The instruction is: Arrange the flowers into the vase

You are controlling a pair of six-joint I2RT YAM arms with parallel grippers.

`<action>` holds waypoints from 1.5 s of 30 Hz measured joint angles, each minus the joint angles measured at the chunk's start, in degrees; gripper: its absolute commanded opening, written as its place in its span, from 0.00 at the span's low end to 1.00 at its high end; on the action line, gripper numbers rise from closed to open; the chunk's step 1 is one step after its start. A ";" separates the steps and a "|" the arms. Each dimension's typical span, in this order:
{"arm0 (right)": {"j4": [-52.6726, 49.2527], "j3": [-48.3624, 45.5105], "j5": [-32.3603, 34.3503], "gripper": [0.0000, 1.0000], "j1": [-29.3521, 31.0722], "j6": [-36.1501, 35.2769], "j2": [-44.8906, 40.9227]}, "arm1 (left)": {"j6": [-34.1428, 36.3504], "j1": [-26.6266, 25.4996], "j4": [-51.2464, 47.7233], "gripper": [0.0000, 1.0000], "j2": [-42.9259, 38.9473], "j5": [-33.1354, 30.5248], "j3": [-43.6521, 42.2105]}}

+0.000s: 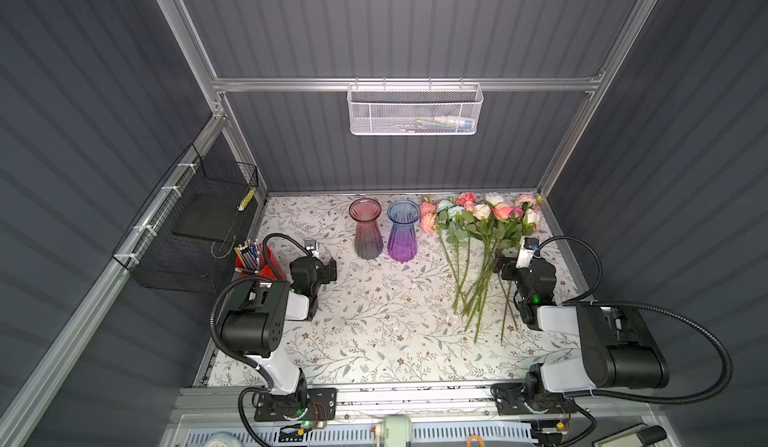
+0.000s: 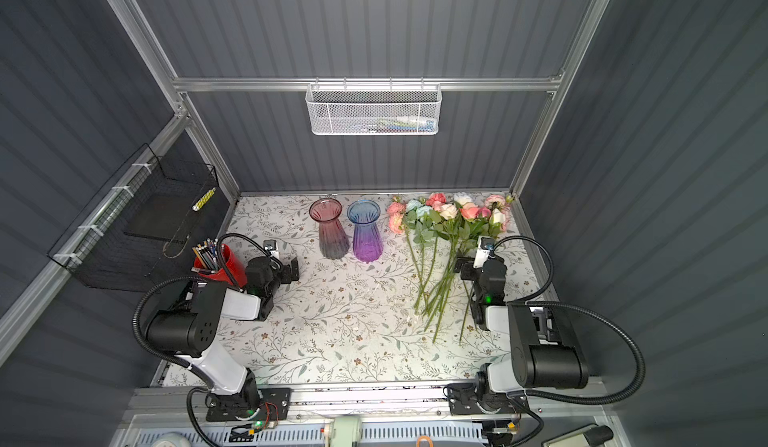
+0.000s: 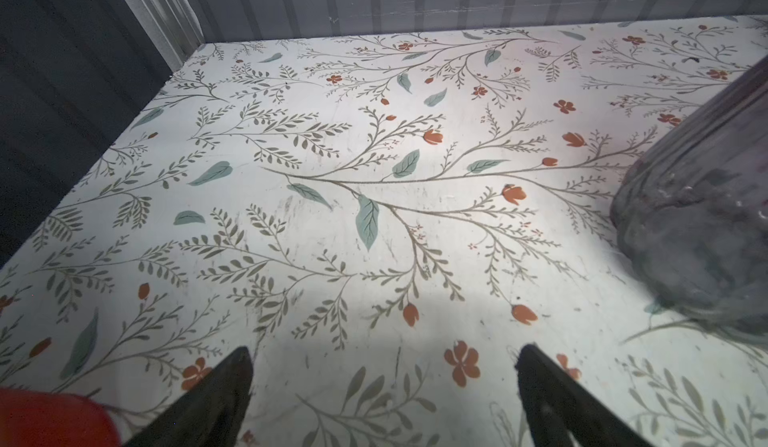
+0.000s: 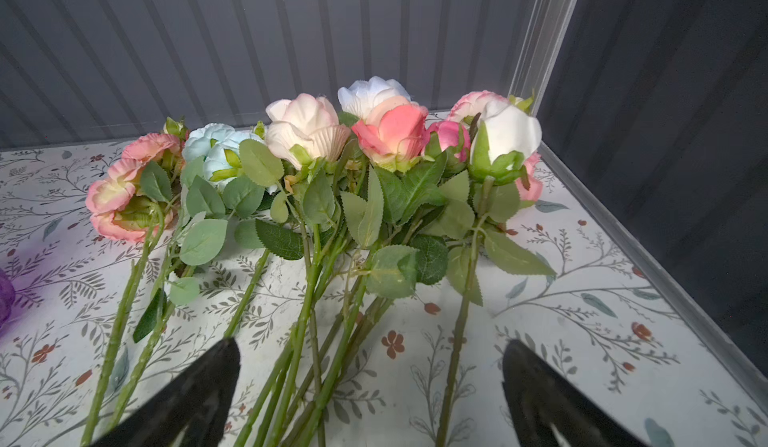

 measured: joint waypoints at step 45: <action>-0.48 0.20 -1.07 0.99 -0.90 0.13 0.00 | 0.37 1.03 -1.60 1.00 -0.04 1.36 1.16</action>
